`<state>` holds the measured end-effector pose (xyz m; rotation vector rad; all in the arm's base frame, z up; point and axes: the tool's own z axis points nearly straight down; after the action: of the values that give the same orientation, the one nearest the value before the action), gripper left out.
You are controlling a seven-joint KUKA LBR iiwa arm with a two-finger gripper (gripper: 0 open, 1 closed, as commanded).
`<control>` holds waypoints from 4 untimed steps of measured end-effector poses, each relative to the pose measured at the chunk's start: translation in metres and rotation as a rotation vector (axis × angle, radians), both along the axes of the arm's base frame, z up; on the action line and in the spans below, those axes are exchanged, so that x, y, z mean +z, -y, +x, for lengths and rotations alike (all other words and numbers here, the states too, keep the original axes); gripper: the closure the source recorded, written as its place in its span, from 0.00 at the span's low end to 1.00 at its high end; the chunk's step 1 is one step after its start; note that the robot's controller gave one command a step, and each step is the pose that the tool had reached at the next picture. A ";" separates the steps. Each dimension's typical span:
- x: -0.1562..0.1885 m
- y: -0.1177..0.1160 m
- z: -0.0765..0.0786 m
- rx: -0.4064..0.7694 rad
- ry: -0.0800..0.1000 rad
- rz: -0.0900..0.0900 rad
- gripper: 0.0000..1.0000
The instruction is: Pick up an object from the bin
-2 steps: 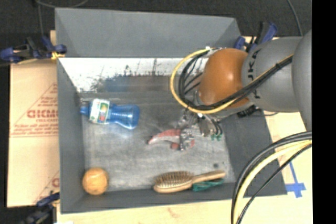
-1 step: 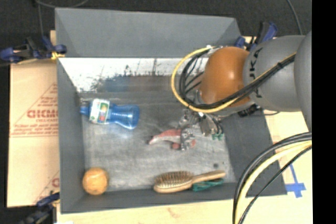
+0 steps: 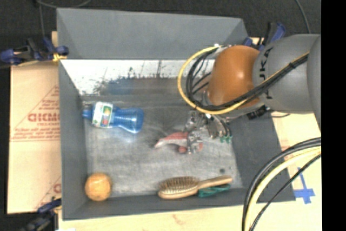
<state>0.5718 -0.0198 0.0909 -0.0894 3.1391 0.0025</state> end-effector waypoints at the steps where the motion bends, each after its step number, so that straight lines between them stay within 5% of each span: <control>1: 0.016 0.000 0.001 -0.001 0.002 -0.001 1.00; 4: 0.049 0.001 0.000 -0.003 -0.002 -0.001 1.00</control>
Offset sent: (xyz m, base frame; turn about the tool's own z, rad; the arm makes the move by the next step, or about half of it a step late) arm -0.0001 0.0000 0.0275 0.0000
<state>0.5722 -0.0205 0.1402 -0.0841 3.1415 0.0008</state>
